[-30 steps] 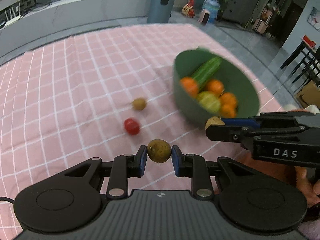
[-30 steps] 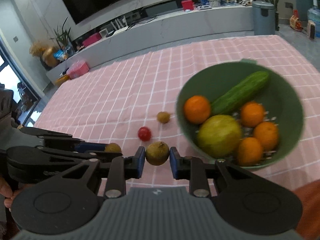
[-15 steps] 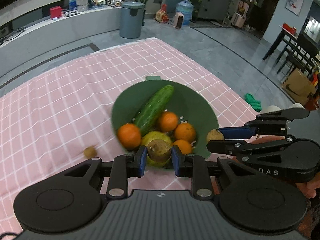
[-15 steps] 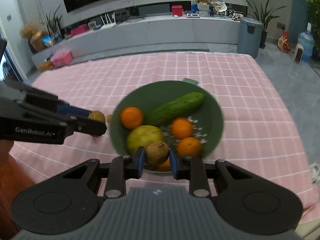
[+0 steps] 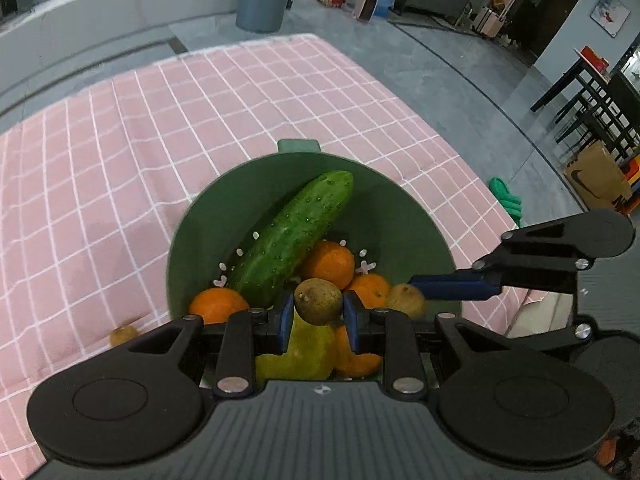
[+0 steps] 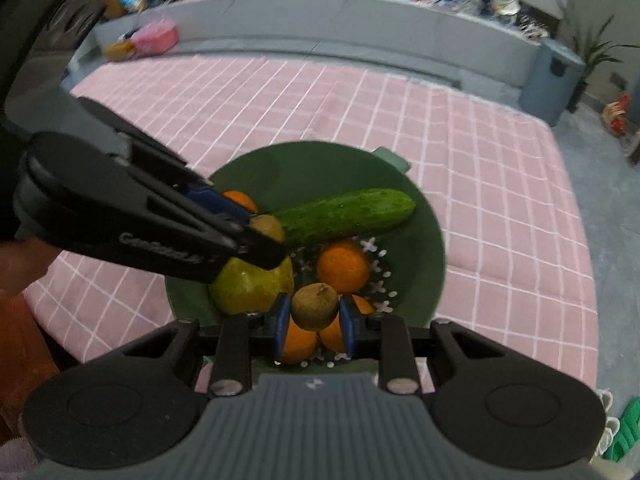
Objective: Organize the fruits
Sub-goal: 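Carry both brown fruits over the colander and open both tools to drop them, then withdraw both tools from the colander toward the tomato and last brown fruit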
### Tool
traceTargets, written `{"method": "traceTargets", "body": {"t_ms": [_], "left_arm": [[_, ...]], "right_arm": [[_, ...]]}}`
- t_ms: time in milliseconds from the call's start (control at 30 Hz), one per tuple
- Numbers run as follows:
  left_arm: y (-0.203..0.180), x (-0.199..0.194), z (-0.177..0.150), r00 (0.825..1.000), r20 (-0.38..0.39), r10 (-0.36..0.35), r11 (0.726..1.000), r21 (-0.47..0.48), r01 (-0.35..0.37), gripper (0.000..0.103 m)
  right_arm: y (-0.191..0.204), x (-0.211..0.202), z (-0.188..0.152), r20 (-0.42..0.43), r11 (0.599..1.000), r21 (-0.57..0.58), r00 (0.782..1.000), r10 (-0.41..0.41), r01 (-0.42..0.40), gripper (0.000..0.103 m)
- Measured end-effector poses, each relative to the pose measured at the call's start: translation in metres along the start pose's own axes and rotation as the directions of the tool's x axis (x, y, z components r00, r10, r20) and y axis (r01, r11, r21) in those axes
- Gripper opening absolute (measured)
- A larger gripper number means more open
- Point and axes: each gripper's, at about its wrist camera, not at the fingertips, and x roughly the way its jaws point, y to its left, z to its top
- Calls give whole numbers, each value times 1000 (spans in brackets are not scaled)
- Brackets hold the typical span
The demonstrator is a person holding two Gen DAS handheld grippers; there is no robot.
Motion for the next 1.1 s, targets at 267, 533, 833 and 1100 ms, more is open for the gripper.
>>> {"method": "traceTargets", "body": {"t_ms": [267, 533, 833, 1100], "left_arm": [[7, 22, 8, 999, -38, -14, 1000, -19, 14, 30], [10, 28, 9, 999, -48, -19, 1000, -20, 18, 31], [12, 0, 8, 1000, -7, -12, 1000, -19, 12, 39], [8, -37, 0, 998, 32, 62, 997, 43, -64, 39]], "right_arm": [[-1, 29, 13, -70, 998, -59, 997, 29, -33, 22], [0, 46, 19, -110, 996, -72, 993, 47, -56, 22], [1, 41, 19, -92, 995, -83, 995, 38, -46, 34], [11, 18, 19, -57, 999, -47, 998, 6, -9, 36]]}}
